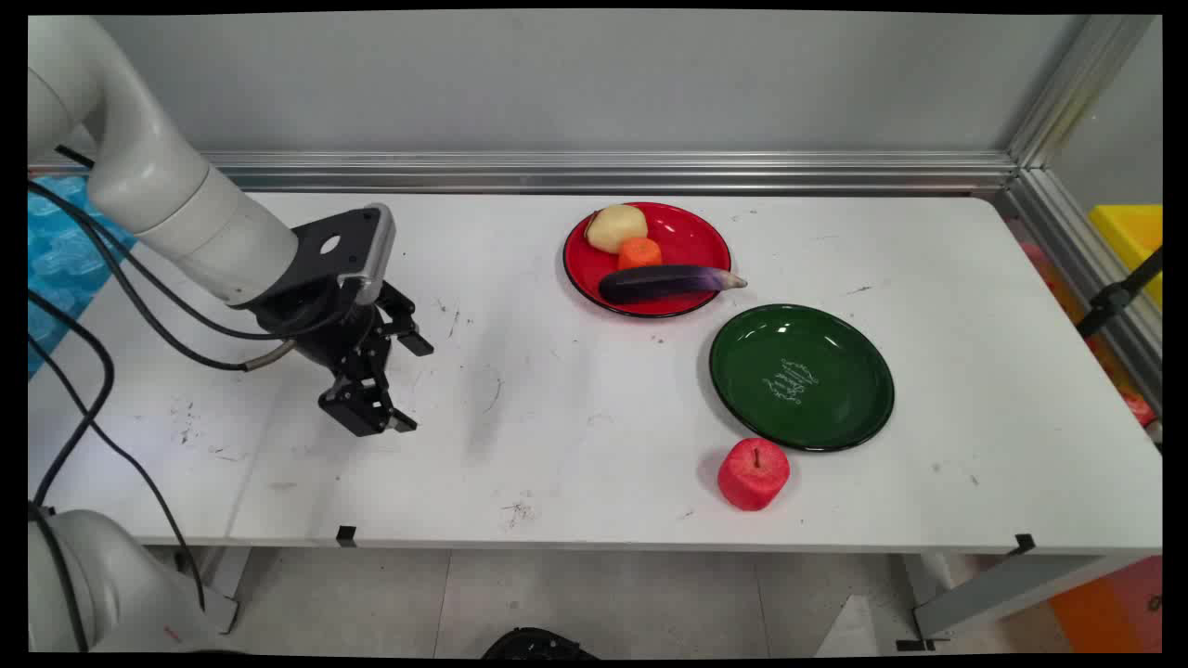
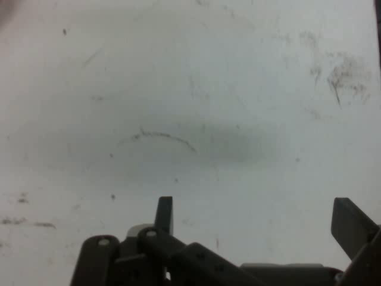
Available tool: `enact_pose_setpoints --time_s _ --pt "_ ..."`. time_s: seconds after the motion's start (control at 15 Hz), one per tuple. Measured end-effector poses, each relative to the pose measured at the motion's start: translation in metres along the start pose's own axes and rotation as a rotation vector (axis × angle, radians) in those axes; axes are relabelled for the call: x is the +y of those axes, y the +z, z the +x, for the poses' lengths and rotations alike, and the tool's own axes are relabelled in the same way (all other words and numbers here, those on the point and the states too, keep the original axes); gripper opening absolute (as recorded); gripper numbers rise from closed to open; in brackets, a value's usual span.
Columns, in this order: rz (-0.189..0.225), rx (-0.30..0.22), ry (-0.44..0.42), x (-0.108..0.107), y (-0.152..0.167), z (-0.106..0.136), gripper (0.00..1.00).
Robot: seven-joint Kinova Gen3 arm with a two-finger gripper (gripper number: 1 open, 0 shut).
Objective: Pick up the eggplant from the red plate
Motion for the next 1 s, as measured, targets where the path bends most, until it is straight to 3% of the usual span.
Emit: enact_pose_setpoints --time_s 0.47,1.0 --pt "0.044 0.071 0.002 -0.025 -0.001 0.048 1.00" --pt "0.115 0.193 0.017 -0.080 0.024 0.124 1.00"
